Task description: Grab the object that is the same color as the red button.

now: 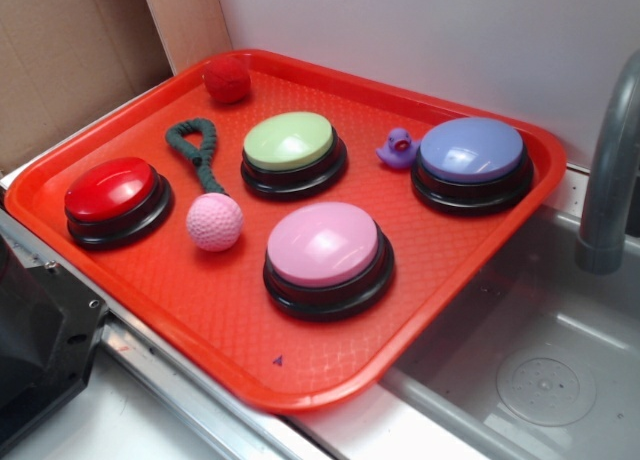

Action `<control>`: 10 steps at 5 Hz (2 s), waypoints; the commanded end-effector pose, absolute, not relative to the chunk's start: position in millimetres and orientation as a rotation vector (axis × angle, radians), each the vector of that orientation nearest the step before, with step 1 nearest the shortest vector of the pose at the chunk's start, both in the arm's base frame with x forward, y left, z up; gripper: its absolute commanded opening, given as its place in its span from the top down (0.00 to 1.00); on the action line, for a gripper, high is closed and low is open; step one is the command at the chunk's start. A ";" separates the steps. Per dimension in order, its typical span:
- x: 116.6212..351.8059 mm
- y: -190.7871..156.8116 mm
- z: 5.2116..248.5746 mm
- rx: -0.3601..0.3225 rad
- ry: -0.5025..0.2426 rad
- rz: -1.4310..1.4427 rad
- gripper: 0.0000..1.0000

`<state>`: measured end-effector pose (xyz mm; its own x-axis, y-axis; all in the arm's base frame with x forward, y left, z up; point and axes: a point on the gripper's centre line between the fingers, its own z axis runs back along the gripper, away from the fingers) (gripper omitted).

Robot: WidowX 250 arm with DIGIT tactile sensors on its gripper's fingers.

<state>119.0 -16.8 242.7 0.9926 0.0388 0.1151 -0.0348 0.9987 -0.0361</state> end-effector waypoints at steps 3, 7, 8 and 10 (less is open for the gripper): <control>175.1 12.1 222.0 0.025 -0.247 0.204 0.00; 260.1 55.1 141.3 0.196 -0.414 0.733 0.00; 275.3 83.4 121.3 0.220 -0.416 0.843 0.00; 291.6 127.2 95.0 0.248 -0.427 0.915 0.00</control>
